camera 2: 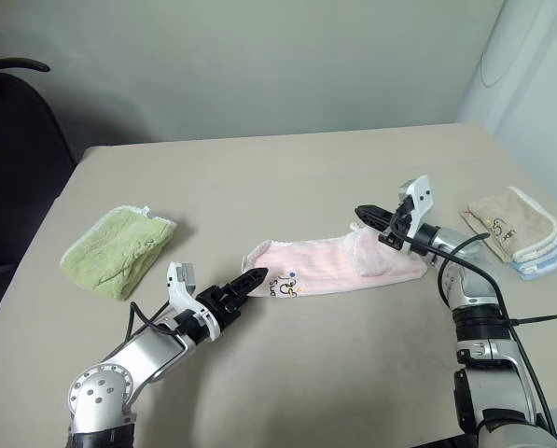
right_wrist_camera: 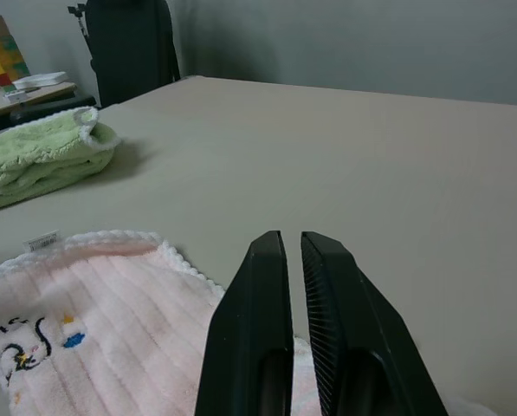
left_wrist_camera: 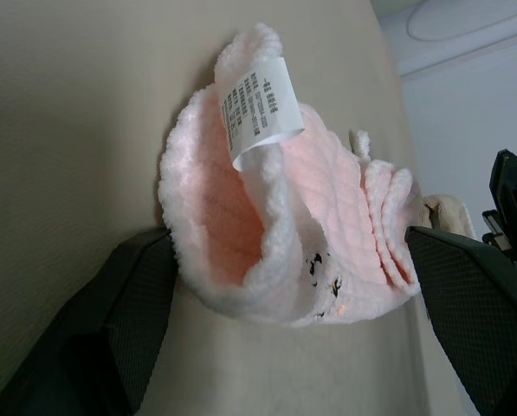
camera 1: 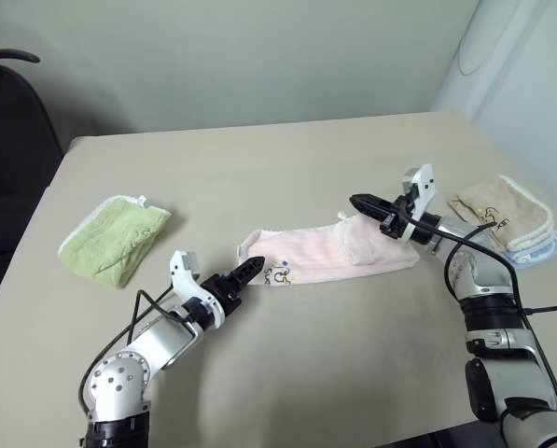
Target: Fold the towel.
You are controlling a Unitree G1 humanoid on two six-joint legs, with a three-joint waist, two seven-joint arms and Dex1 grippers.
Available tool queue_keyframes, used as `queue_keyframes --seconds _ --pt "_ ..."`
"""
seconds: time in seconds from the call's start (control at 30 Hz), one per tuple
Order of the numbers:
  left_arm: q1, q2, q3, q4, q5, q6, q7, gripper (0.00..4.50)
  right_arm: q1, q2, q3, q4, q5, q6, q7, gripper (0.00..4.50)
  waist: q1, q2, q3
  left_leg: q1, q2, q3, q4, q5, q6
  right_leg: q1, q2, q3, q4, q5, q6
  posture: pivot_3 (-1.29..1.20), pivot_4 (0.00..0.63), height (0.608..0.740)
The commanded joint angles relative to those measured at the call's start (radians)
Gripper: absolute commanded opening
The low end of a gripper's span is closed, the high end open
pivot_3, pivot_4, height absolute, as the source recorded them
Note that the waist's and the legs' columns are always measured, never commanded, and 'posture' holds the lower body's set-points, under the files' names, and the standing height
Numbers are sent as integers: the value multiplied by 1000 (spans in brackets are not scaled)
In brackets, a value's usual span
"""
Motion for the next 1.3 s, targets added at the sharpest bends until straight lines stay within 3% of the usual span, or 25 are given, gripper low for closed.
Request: queue_keyframes --seconds 0.03,0.33,0.37,0.6,0.8,1.0,1.13,1.3 --pt "7 5 13 41 13 -5 18 3634 0 -3 -41 -67 35 7 -17 392 0 0 0 0 0 0 0 0 0 0 0 0 0 0 0 0 150 740" --pt "-5 29 45 8 14 -21 -10 274 27 11 -54 -125 58 34 -50 392 -9 0 0 -3 1 0 -3 -1 -4 -5 1 0 -1 -1 3 0 150 740" --pt "-7 38 54 0 18 -26 -25 61 33 10 -55 -136 61 38 -52 392 -10 0 0 -4 2 0 -3 -1 -4 -7 2 0 -1 -1 3 0 150 740" --pt "-75 190 85 -146 80 -51 -254 61 62 5 -72 -163 74 67 -77 392 -12 -3 2 -6 4 -2 -3 -1 -6 -9 7 1 -1 -1 2 0 150 740" --pt "-338 267 -89 -162 183 2 -386 61 21 11 -178 -72 97 49 -176 392 -1 -3 2 -7 3 -4 -1 -2 -5 -7 6 1 -1 0 4 0 150 740" --pt "-658 183 -422 37 443 66 -549 61 -32 12 -322 5 170 62 -287 392 0 -3 2 -8 1 -5 -1 -2 -4 -8 2 1 -3 2 7 0 150 740" --pt "-857 50 -647 300 688 21 -683 61 3 18 -377 -27 186 51 -354 392 -2 -3 2 -12 1 -5 -1 -2 -3 -11 2 1 -6 2 8 0 150 740" --pt "-979 -133 -759 573 886 -84 -829 61 114 52 -385 -165 210 68 -403 392 -1 -3 2 -21 0 -4 -1 -3 -2 -18 0 2 -7 1 12 0 150 740"
